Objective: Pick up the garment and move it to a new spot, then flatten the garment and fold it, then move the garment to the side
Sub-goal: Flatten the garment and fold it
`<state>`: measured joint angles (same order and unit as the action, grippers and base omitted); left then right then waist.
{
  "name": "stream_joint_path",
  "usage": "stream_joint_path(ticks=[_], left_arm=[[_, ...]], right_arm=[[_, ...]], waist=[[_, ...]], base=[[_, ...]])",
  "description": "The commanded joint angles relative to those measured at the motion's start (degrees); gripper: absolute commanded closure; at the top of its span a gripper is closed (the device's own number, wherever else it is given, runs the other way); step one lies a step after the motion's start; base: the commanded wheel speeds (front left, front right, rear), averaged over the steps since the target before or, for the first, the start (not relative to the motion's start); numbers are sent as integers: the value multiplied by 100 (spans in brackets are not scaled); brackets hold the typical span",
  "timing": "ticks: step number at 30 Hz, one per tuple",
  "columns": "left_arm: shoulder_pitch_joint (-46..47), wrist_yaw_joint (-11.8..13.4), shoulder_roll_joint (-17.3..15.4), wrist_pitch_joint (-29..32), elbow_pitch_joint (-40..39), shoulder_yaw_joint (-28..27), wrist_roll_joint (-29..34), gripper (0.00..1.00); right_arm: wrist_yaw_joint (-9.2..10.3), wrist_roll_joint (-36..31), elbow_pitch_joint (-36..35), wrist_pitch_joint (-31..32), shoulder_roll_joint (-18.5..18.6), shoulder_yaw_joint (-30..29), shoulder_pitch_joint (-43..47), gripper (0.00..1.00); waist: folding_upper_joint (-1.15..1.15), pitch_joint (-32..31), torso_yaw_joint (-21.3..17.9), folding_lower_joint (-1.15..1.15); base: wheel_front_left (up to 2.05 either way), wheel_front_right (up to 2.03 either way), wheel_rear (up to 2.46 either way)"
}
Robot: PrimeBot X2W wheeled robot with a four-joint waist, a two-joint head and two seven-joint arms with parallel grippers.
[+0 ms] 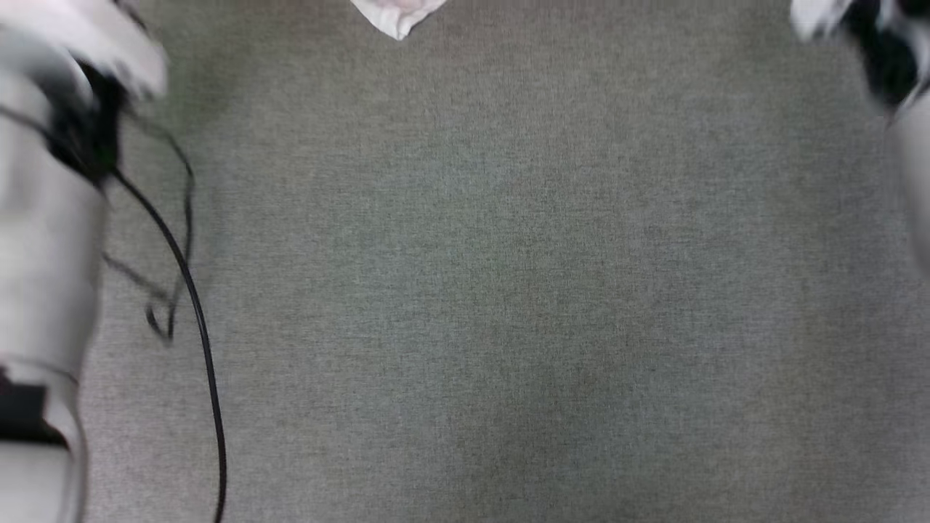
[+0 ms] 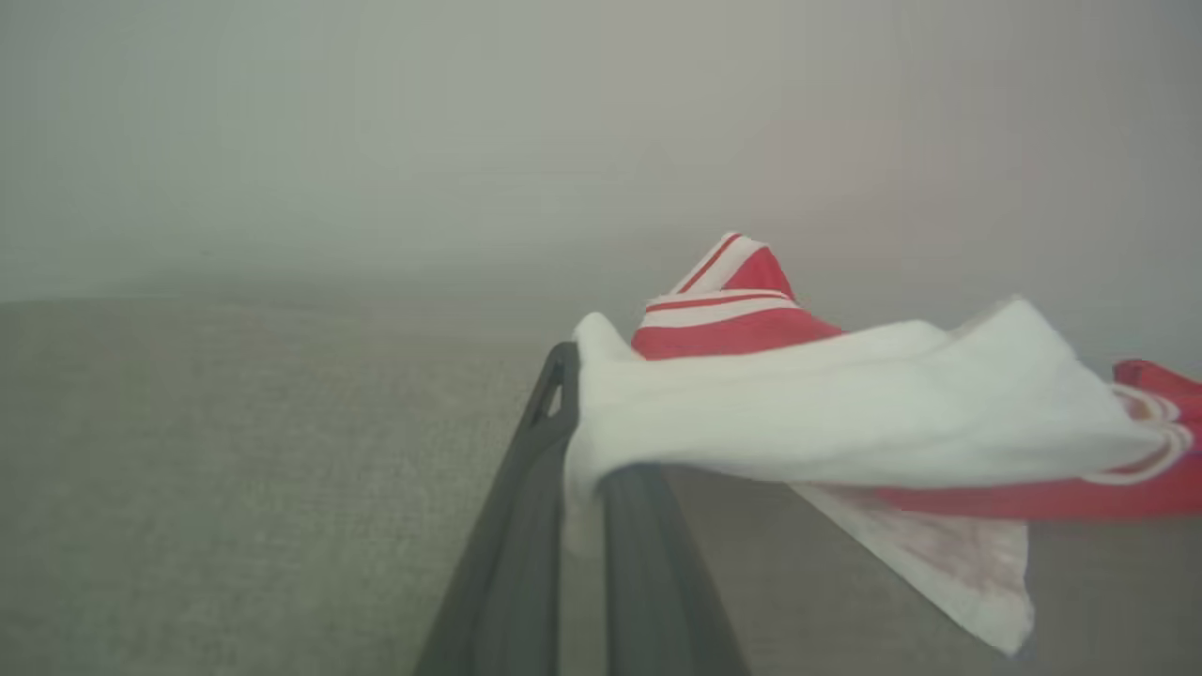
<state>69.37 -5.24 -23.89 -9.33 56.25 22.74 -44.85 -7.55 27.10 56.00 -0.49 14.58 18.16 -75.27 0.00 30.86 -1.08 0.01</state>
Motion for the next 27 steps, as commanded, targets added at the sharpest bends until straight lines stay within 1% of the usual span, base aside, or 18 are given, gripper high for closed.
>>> stream_joint_path(ticks=[1, 6, 10, 12, 15, 20, 24, 27], left_arm=[[-231, -26, 15, -68, 56, 15, -31, 100], [-1454, -123, 161, -346, 108, 64, -169, 100], [-2334, -156, 169, -480, -12, 84, -219, 100], [-2771, -124, 157, -526, -125, 36, -255, 100], [-3368, -15, 142, -557, -352, 1, -265, 100], [-4330, 248, 90, -577, -922, -58, -282, 100], [-5124, 528, 14, -533, -1525, -87, -350, 100], [-5680, 800, -65, -421, -2123, -93, -400, 100]], right_arm=[[13, 71, -38, -75, 69, 59, 225, 100], [13, 460, -172, -381, 83, 286, 1573, 100], [13, 642, -288, -564, 206, 331, 2485, 100], [13, 726, -383, -649, 265, 324, 2875, 100], [13, 814, -556, -740, 370, 267, 3442, 100], [14, 882, -929, -781, 494, 146, 4376, 100], [14, 767, -1298, -701, 516, -42, 5126, 100], [14, 679, -1630, -574, 510, -340, 5689, 100]], waist=[[0, -178, 34, -1], [0, -702, 31, -1], [0, -1120, 44, -1], [0, -1320, 44, -1], [0, -1609, 72, -1], [0, -2083, 109, -1], [0, -2395, 126, -1], [0, -2580, 166, -1]], base=[[0, 0, 0], [0, 0, 0], [0, 0, 0], [0, 0, 0], [0, 0, 0], [0, 0, 0], [0, 0, 0], [0, 0, 0]])
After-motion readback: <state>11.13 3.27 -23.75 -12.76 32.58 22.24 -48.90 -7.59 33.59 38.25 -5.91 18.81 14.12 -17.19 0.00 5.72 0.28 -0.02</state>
